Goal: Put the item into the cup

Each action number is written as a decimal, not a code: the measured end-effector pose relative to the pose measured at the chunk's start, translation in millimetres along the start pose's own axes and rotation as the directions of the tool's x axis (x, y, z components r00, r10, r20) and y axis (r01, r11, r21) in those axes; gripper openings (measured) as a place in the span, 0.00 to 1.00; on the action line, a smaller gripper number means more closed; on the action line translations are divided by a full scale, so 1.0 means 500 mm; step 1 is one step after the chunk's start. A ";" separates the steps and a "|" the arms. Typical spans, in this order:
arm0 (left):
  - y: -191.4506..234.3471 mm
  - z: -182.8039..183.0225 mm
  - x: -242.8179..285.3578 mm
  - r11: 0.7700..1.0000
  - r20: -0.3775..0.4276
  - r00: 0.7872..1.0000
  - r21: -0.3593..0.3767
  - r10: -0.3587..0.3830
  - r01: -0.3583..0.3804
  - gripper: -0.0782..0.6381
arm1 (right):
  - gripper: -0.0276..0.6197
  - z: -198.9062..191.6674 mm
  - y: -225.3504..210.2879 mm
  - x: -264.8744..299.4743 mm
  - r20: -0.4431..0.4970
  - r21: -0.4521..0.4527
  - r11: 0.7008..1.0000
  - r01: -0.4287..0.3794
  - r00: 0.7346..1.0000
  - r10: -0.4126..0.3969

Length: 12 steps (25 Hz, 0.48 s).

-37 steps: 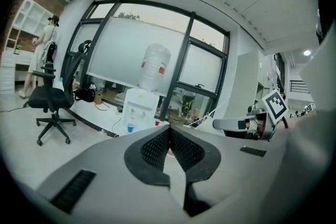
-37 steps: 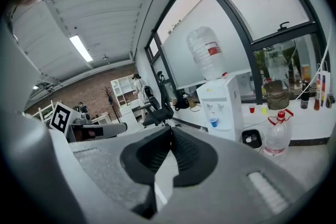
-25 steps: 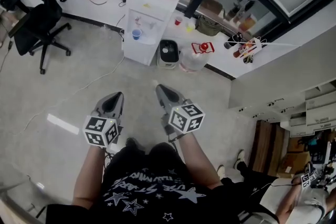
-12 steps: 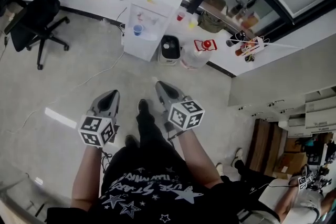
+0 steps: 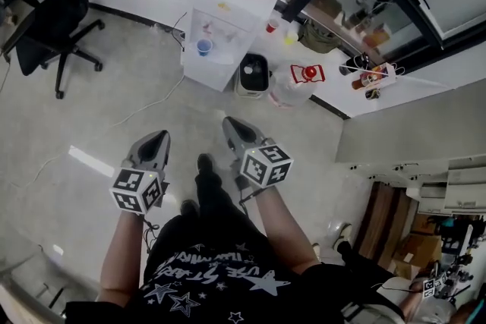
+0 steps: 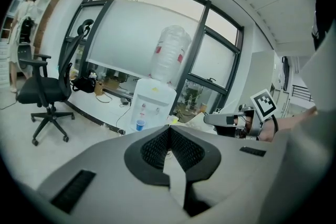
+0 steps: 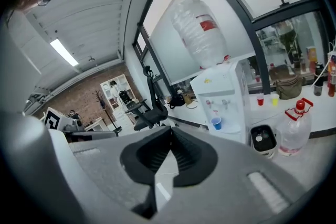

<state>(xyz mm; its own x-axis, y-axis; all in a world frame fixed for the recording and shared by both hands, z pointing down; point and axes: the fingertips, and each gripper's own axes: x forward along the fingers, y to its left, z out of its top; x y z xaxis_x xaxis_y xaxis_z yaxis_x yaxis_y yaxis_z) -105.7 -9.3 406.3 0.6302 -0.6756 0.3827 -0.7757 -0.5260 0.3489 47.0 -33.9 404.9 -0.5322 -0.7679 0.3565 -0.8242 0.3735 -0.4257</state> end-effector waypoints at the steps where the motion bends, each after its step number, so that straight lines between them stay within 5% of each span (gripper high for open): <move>1: 0.003 0.007 0.021 1.000 -0.003 1.000 -0.001 0.002 -0.002 0.12 | 0.05 0.007 -0.017 0.011 -0.001 0.009 1.000 0.001 1.000 -0.001; 12: 0.026 0.059 0.232 1.000 -0.056 0.998 0.007 0.021 -0.021 0.12 | 0.05 0.092 -0.200 0.127 -0.035 0.030 0.999 -0.021 0.999 0.022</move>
<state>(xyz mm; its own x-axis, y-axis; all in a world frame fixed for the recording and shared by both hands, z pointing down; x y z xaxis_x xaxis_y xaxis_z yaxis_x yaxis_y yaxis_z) -43.9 -109.7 430.0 0.6145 -0.6564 0.4376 -0.7889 -0.5155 0.3346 104.7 -144.0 432.0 -0.5566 -0.7406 0.3764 -0.8068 0.3737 -0.4577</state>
